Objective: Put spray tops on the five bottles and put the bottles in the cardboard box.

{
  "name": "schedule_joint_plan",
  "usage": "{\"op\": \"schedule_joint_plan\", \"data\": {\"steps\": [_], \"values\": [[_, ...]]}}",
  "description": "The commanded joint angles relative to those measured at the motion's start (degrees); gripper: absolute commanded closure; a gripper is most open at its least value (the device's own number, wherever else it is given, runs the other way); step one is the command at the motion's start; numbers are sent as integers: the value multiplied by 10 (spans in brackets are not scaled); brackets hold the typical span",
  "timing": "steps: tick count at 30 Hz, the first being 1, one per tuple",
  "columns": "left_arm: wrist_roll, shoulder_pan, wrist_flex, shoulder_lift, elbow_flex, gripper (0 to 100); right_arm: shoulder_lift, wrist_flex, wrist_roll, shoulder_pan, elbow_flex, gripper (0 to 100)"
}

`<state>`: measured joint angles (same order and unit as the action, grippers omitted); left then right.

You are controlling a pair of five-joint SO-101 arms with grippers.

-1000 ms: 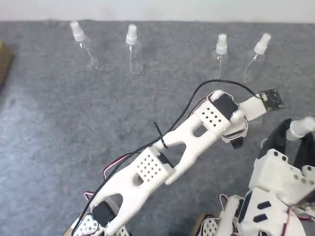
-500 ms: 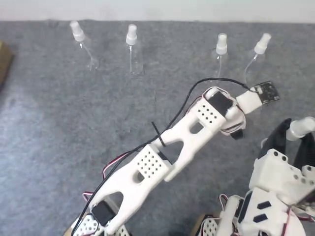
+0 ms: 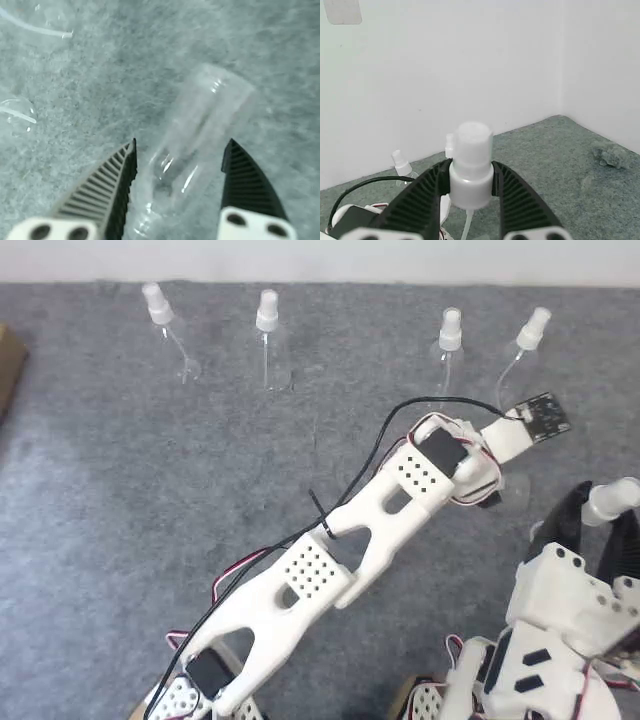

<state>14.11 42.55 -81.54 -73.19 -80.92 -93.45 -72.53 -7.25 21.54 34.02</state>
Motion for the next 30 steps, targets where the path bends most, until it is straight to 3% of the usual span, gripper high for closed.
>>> {"op": "schedule_joint_plan", "data": {"steps": [1, 11, 16, 26, 30], "values": [[-5, -3, 15, 0, -30, 701, -3, 13, -2, 7, -2, 990], [54, 2, -69, -3, -29, 692, -3, 12, -2, 7, -2, 990], [104, 23, -146, -2, -30, 736, -3, 12, -2, 7, -2, 990], [11, 48, -123, -8, -49, 741, -3, 11, -2, 7, -2, 990], [3, 45, -142, -8, -49, 814, -3, 11, -2, 7, -2, 990]]}}
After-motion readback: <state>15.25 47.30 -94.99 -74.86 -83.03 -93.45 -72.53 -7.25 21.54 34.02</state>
